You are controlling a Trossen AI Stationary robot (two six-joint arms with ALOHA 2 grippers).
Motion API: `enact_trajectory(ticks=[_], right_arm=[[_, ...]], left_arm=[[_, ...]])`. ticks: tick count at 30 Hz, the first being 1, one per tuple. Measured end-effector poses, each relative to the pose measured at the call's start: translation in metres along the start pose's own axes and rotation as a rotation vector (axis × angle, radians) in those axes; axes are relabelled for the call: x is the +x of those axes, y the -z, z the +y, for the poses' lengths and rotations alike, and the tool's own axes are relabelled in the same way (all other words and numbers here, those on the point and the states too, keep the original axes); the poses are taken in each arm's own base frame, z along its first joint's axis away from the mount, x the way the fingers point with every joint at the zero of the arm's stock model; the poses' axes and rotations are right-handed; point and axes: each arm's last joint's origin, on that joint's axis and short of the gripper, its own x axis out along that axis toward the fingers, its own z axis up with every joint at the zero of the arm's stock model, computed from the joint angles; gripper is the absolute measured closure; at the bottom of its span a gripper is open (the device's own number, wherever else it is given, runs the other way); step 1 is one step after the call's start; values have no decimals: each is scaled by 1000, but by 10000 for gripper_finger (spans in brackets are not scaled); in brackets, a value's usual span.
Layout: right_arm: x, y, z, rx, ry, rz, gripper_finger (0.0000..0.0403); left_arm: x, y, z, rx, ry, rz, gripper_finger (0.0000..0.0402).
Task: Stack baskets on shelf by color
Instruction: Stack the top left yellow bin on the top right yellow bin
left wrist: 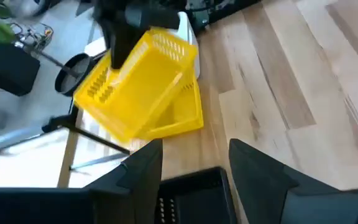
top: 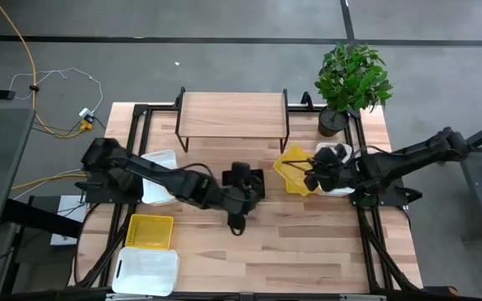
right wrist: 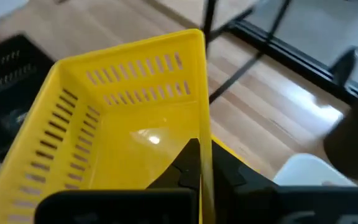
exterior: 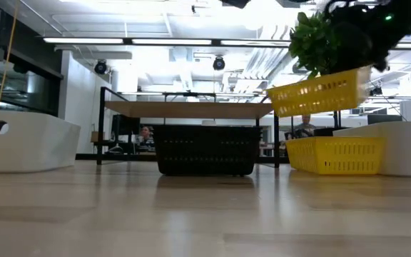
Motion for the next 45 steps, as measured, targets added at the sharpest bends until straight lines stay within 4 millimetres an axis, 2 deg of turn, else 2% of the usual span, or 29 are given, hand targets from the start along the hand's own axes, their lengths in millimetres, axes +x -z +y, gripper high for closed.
enact_trajectory(ticks=[7,11,14,21,27,31,45], right_arm=[[-8,17,10,177,55,-76,403],[1,27,19,222,115,-86,403],[10,35,26,243,165,-75,403],[22,48,22,342,312,-76,403],[28,55,24,403,364,-84,403],[34,60,27,421,396,-59,403],[41,67,33,469,405,-72,403]], left_arm=[[-18,35,-14,-162,-14,-261,239],[-27,52,-18,-262,-65,-404,240],[-33,63,-23,-292,-115,-432,240],[-41,66,-36,-260,-206,-403,240],[-49,66,-45,-225,-251,-389,240],[-52,65,-47,-211,-304,-382,240],[-52,65,-48,-212,-301,-382,240]])
